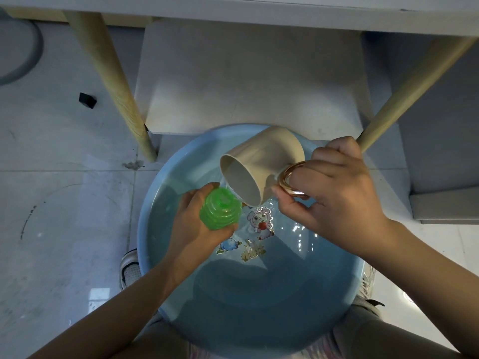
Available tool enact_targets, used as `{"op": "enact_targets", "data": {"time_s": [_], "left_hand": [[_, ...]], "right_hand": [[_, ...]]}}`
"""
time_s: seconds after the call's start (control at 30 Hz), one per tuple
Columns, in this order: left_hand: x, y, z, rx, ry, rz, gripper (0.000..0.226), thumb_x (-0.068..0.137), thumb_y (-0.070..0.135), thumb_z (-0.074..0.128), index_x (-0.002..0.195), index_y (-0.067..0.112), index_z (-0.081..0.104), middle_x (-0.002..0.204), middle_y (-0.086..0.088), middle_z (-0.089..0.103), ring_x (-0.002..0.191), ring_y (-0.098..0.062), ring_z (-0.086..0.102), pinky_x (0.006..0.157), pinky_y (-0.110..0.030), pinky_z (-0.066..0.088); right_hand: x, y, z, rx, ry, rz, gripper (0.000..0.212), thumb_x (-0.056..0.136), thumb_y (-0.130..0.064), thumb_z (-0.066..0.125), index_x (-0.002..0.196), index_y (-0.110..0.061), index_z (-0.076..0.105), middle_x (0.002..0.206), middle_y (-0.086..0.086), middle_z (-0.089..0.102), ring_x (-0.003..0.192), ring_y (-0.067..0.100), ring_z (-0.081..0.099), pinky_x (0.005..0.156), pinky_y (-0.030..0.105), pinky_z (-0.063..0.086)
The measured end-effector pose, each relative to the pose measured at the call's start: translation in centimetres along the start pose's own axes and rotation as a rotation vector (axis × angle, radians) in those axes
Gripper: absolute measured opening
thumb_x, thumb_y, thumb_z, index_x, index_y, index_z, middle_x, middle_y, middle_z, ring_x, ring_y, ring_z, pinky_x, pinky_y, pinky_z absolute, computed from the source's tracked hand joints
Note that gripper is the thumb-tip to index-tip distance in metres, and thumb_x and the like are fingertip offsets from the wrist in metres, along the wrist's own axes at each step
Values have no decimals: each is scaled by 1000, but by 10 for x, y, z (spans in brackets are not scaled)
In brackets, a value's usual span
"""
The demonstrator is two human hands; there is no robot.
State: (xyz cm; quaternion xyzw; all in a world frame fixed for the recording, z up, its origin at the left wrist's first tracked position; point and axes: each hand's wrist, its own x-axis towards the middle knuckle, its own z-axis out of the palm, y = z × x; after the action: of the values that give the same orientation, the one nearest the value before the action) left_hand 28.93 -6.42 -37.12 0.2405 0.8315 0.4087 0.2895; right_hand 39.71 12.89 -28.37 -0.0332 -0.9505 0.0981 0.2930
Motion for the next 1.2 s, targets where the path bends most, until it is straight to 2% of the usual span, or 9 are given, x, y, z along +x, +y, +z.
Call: {"op": "enact_targets", "data": {"time_s": [0.33,0.6,0.73,0.9,1.07,1.2], "left_hand": [[-1,2,0,-1,-17,1,73,61,19,87,106,55,42,115,9,42,96,21,45,76,4,36],[0,3,0,11,-10,5,74,62,19,86,104,56,38,111,12,40,93,26,41,72,6,33],[-1,2,1,16,-17,-1,75,60,18,87,113,47,42,115,6,42,95,21,43,73,5,33],[-1,2,1,7,-8,6,72,60,20,87,112,46,44,112,7,44,97,15,46,75,3,35],[-1,-1,1,-8,-1,-23,67,60,19,87,117,31,53,113,3,47,97,9,50,75,0,38],[0,-2,1,18,-5,-24,68,60,23,87,120,27,54,113,3,47,97,5,51,76,-2,40]], "right_hand": [[2,-3,0,-16,36,-73,32,83,-19,66,54,-10,56,54,-1,54,56,21,46,71,31,34],[2,-5,1,-37,39,-102,34,82,-19,68,53,-12,52,52,-1,49,56,22,45,73,31,32],[2,-5,0,-33,37,-122,34,83,-19,67,53,-14,51,52,-1,48,57,21,45,74,31,32],[2,-6,0,-35,37,-138,36,83,-19,68,53,-15,48,53,-2,46,60,19,43,73,32,31],[3,-7,1,-13,37,-159,37,83,-18,68,53,-16,47,53,-3,42,61,18,40,73,31,30],[3,-7,0,-2,35,-158,38,84,-19,68,53,-16,47,54,-3,40,61,18,39,73,31,29]]}}
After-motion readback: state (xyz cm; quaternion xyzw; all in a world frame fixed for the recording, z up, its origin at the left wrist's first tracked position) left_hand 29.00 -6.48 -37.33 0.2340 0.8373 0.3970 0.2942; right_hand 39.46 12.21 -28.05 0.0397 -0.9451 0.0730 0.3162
